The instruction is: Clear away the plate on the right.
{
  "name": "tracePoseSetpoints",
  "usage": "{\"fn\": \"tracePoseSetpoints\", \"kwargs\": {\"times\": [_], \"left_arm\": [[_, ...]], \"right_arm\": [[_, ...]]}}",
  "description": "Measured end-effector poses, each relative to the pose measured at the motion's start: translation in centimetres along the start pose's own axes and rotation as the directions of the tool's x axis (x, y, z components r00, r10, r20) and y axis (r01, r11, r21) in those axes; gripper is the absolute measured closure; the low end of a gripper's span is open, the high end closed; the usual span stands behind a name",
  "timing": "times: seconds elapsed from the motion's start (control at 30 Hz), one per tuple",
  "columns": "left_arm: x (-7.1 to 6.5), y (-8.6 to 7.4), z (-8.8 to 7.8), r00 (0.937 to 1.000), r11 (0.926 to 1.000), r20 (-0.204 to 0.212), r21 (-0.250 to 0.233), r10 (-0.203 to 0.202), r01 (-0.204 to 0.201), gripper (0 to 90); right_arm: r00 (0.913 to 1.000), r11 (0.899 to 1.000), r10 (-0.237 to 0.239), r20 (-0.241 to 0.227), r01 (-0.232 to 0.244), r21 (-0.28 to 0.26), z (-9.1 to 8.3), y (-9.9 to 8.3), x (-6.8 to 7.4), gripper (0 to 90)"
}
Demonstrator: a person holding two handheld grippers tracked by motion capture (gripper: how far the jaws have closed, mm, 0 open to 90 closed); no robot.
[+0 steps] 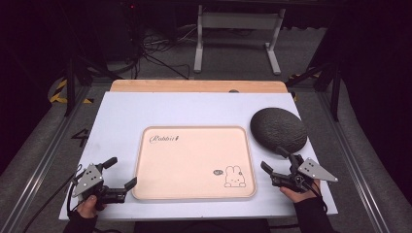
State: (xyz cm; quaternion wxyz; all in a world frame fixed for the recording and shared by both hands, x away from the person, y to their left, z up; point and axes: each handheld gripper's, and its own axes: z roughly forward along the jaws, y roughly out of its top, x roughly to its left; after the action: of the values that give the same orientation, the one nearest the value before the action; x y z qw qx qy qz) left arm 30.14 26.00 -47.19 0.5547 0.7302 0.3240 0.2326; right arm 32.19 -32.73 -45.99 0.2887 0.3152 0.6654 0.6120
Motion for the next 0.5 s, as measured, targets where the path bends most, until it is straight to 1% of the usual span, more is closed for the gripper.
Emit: {"fn": "tracePoseSetpoints", "kwargs": {"times": [0.43,0.47,0.5], "left_arm": [[-0.01,0.0,0.0,1.0,1.0,0.0,0.0,0.001,-0.001,0.4],[-0.01,0.0,0.01,1.0,1.0,0.0,0.0,0.0,0.0,0.4],[0.02,0.01,0.02,1.0,1.0,0.0,0.001,0.004,-0.004,0.4]], "right_arm": [[1.0,1.0,-0.01,-0.001,0.01,0.003,0.02,0.0,0.02,18.3],[1.0,1.0,-0.009,-0.002,0.009,0.003,0.03,0.01,0.05,19.8],[0.9999,1.0,-0.015,-0.005,0.015,0.006,0.05,0.04,0.07,23.7]]}}
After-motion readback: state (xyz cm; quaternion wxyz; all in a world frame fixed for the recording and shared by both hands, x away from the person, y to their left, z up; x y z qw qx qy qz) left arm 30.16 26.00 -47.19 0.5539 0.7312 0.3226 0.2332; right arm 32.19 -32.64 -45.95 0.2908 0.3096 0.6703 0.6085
